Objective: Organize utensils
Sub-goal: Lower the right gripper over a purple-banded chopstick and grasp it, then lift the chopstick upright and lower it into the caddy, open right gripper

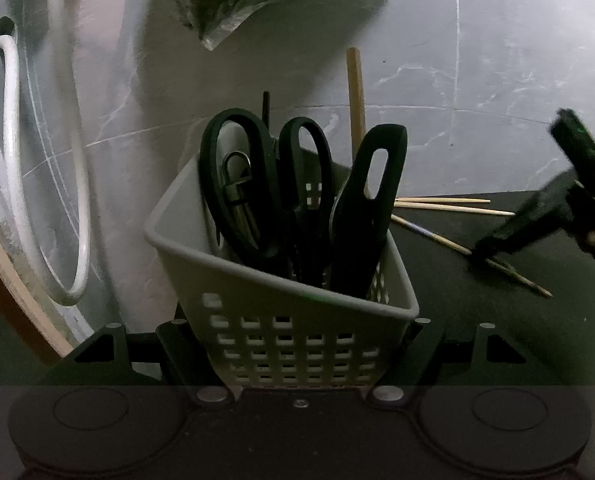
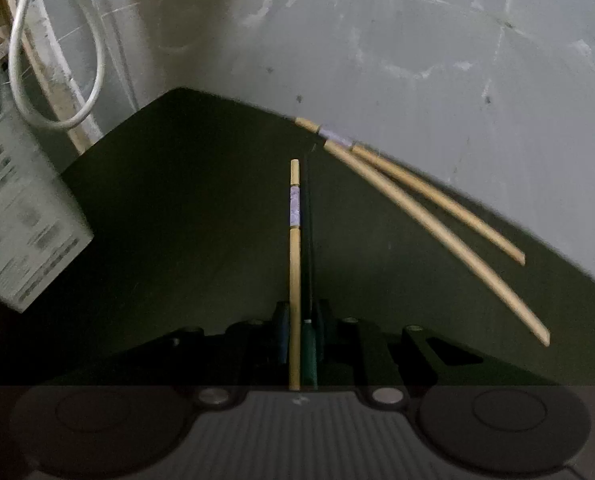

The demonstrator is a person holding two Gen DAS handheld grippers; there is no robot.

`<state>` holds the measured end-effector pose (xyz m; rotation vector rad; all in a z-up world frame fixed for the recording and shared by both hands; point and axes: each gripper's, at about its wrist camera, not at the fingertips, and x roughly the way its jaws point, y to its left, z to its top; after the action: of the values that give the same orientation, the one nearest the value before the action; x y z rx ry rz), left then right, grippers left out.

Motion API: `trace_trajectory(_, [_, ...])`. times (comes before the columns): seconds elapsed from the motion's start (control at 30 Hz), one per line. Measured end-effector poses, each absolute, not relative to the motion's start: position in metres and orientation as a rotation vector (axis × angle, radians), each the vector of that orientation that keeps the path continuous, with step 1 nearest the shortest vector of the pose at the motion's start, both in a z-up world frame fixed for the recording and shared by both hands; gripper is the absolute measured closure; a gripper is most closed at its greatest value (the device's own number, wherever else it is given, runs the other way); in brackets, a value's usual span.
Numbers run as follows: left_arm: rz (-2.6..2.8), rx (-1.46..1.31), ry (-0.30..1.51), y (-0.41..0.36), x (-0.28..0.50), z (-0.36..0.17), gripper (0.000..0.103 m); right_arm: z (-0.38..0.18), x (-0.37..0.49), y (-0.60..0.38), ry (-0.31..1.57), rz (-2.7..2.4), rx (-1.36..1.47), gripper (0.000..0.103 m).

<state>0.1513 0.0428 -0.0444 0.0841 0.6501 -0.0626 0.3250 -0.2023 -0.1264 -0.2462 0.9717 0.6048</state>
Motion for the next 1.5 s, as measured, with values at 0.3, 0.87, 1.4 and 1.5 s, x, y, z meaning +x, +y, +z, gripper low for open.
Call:
trace_trajectory(0.3, [-0.100,0.095,0.644,0.049,0.152,-0.045,0.026,-0.124,0.300,-0.211,1.022,0.568,-0.189,0.081])
trace_trajectory(0.87, [-0.135,0.098,0.634,0.055,0.151,-0.048,0.026,-0.120,0.330,-0.168,1.104,0.480,-0.274,0.091])
trace_trajectory(1.4, [-0.170,0.112,0.636,0.060,0.154,-0.048,0.026,-0.065,0.231,-0.221,0.684,0.474,0.219,0.091])
trace_trajectory(1.5, [-0.178,0.115,0.636,0.060,0.155,-0.048,0.026,-0.043,0.215,-0.222,0.578,0.488,0.267,0.091])
